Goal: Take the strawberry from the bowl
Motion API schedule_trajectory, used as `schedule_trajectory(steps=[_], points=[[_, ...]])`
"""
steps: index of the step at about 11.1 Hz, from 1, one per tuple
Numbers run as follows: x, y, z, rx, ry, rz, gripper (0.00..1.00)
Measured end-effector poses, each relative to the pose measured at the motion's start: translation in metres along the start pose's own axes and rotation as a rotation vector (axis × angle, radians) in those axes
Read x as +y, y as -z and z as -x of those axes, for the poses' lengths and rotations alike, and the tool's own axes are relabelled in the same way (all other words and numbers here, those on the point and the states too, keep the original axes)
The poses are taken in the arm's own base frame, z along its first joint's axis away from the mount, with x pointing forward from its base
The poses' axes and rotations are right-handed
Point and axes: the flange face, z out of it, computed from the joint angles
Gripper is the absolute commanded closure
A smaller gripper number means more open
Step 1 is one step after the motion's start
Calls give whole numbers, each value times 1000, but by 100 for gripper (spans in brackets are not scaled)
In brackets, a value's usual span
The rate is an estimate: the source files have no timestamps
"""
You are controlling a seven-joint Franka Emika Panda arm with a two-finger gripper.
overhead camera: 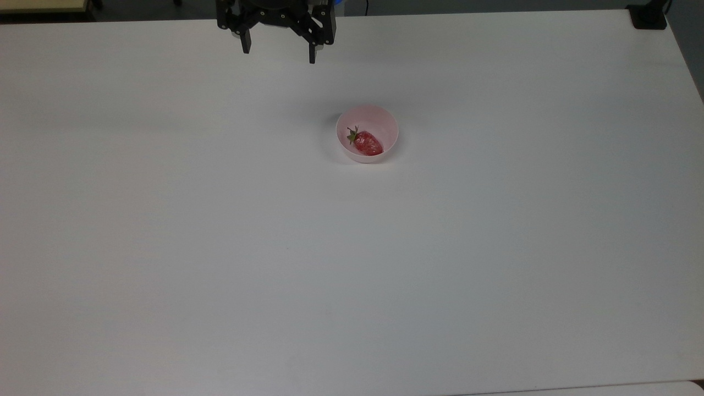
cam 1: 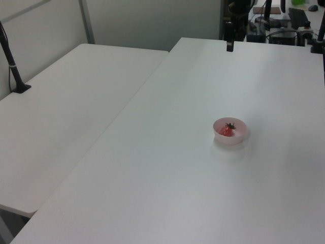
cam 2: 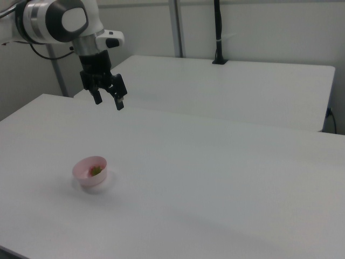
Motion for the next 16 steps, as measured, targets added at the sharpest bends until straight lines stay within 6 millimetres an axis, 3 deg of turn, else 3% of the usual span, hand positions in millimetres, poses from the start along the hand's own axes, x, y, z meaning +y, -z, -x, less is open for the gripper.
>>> schedule_trajectory(steps=[6,9,11,13,16], points=[[6,-2,2,-25,48,4,0],[-2,-6,4,-37,67,2,1],[-46,-35,13,-94,146,12,7],[-97,-82,22,-167,215,34,11],[-138,-153,21,-181,255,47,18]])
